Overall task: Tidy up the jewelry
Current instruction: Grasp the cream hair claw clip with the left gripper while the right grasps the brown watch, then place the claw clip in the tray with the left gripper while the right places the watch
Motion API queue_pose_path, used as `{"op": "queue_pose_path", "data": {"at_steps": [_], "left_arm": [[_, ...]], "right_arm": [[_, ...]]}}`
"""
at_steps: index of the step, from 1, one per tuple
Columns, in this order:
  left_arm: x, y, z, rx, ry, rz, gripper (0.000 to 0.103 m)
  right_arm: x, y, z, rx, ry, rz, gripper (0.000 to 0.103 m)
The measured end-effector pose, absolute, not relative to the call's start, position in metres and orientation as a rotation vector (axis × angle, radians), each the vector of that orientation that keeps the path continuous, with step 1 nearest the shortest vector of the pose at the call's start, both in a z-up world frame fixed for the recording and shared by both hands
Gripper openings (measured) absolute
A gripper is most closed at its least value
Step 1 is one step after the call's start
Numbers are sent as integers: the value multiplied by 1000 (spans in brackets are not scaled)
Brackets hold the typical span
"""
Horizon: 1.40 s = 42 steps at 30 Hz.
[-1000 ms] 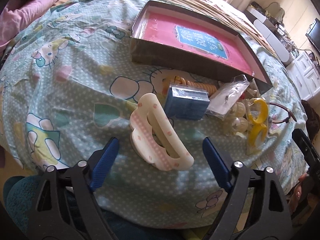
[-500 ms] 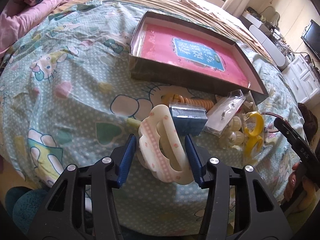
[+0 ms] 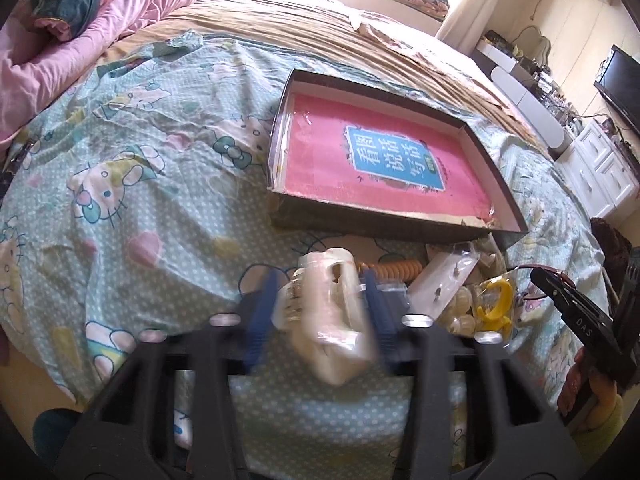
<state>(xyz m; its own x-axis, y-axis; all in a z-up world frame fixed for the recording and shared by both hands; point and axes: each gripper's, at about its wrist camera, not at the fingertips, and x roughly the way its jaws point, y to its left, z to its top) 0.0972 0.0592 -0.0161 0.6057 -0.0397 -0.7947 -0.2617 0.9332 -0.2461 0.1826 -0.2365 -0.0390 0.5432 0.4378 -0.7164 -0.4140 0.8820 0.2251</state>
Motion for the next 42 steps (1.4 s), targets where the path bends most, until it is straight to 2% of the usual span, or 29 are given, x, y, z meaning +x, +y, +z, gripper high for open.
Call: {"op": "queue_pose_path", "data": {"at_steps": [9,25,33,42], "left_arm": [[103,68,-16,-396,913,110,28],[156,73,23,-360,826,103,28],[190,77,9,-350,837,139,28],[208,84,-21,-366,866,168,28]], "right_arm": [[187,-241,-23,47,814,512,16],[208,-231,27,54,700,547,16],[227,-214,40,40,666,551,16],[260,-199,30,22,683,518,16]]}}
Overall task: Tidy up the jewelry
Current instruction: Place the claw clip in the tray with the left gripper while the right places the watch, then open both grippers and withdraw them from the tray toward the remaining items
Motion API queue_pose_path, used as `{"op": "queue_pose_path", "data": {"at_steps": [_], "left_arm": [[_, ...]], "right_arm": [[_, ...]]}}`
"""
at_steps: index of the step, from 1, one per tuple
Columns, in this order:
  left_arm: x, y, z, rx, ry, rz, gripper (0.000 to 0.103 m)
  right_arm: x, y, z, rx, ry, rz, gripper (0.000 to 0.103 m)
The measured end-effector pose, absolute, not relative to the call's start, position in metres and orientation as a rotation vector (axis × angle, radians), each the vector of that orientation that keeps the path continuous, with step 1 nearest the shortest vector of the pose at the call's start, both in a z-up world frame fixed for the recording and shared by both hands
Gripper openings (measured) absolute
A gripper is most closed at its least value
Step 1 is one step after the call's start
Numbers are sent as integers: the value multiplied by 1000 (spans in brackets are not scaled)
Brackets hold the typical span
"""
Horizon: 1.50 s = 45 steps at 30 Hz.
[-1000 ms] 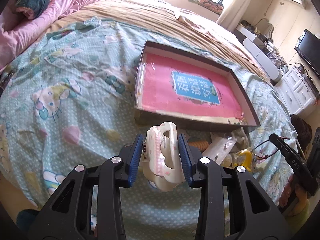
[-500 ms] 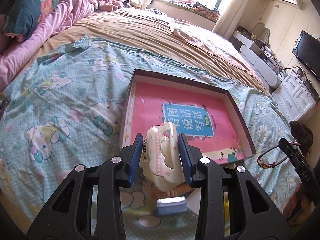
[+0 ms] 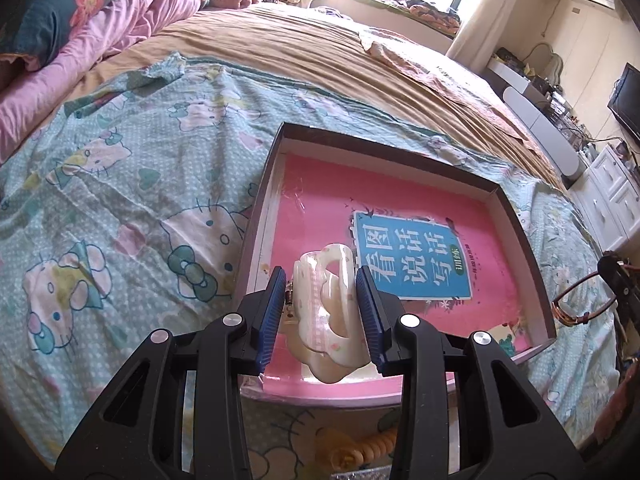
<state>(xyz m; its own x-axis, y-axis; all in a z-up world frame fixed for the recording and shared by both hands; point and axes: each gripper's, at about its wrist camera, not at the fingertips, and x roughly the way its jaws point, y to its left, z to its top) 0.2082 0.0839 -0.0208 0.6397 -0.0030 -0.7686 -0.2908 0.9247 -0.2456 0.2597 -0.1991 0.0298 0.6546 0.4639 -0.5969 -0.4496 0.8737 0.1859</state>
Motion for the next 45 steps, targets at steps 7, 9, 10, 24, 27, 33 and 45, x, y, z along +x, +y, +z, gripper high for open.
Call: {"op": "queue_pose_path", "data": {"at_steps": [7,9,10,24,27,33,45], "left_arm": [[212,81,-35,-355,880,160,28],[213,84,-36,-342,880,168,28],[214,85,-37,-353,884,161,28],[210,86,-37,-319,873,143,35],[207,85,-34,-320,866,130,39],[200,79,-27,-289,843,120,51],[188,82,-14,-291,802,156,88]], "right_arm": [[278,-191,14,10,709,488,16],[283,-190,10,10,715,477,16],[285,-191,8,15,720,472,16],[310,-187,-16,24,764,408,16],[310,-188,-20,35,768,405,17],[304,-192,-18,39,756,402,40],[273,-212,-9,100,738,398,74]]}}
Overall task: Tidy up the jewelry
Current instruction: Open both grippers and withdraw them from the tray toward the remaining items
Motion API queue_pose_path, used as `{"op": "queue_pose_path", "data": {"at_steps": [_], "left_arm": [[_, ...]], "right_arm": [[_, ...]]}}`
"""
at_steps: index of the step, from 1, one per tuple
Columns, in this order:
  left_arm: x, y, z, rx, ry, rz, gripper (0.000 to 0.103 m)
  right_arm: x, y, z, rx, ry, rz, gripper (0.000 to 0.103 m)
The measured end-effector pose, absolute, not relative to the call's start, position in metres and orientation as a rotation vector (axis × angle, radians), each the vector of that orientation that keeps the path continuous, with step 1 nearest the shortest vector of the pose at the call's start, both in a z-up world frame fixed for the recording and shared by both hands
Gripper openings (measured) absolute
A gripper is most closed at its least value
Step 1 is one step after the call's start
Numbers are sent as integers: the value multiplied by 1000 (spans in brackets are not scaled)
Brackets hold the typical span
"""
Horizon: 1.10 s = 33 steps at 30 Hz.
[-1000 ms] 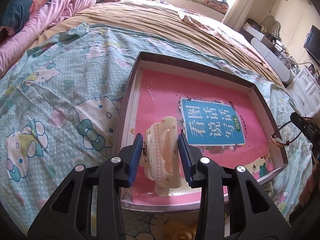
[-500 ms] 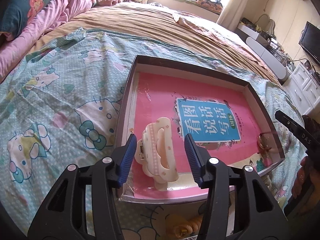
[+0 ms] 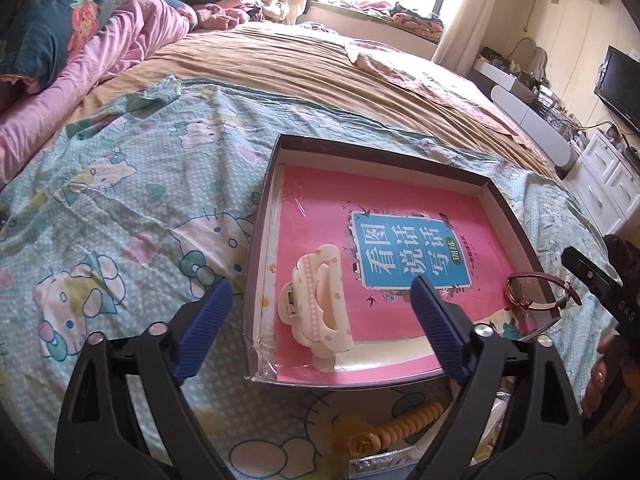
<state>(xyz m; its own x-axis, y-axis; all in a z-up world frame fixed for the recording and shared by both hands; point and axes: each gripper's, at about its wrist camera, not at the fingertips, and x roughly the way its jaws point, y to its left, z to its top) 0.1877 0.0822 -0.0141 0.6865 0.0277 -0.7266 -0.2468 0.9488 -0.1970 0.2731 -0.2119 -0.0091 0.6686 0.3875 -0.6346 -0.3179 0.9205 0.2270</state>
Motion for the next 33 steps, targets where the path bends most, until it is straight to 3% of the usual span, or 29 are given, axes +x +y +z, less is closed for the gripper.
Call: {"op": "queue_pose_path", "data": {"at_steps": [3,33], "left_arm": [[185,84,-12,-299,798,166,93],[133,75,16,-324,703,171,93]], "right_arm": [[263,-215,-4,114,726,403,80],[196,-233,33,84,673,458,80]]}}
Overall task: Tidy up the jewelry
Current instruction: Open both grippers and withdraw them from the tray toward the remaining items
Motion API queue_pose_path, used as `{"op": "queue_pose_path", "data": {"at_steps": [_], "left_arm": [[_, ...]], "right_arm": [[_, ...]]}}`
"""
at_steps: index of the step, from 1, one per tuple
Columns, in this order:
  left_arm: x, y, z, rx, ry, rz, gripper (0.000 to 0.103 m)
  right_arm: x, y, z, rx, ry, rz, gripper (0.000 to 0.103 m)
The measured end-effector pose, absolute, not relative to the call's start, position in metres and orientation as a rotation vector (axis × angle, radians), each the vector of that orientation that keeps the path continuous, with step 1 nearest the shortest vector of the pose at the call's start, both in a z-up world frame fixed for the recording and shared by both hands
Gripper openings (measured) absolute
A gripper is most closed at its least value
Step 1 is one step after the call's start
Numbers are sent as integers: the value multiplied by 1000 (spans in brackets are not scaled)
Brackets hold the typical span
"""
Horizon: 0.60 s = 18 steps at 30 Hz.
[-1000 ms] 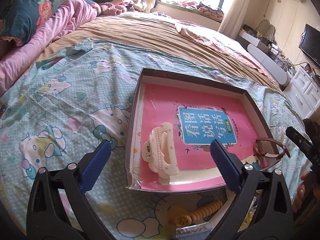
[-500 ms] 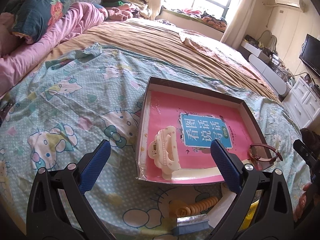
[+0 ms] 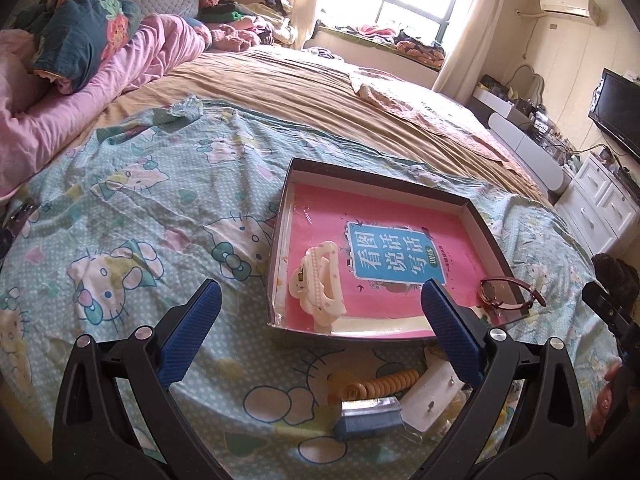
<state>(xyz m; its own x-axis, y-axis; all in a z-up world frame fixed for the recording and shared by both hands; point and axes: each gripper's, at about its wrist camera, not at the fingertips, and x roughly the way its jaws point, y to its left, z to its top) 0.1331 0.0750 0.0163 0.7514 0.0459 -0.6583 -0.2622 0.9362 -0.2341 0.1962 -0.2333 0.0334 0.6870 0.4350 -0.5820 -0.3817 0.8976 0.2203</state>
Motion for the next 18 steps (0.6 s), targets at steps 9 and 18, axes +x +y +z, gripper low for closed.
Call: {"op": "queue_pose_path", "data": {"at_steps": [9,18], "left_arm": [[119,66,19,-310,708,160,93],[106,60,15,-293,730,153,93]], "right_arm": [[181,-236,35,76,677,476,80],[166,-234,37,52,681,495,80]]}}
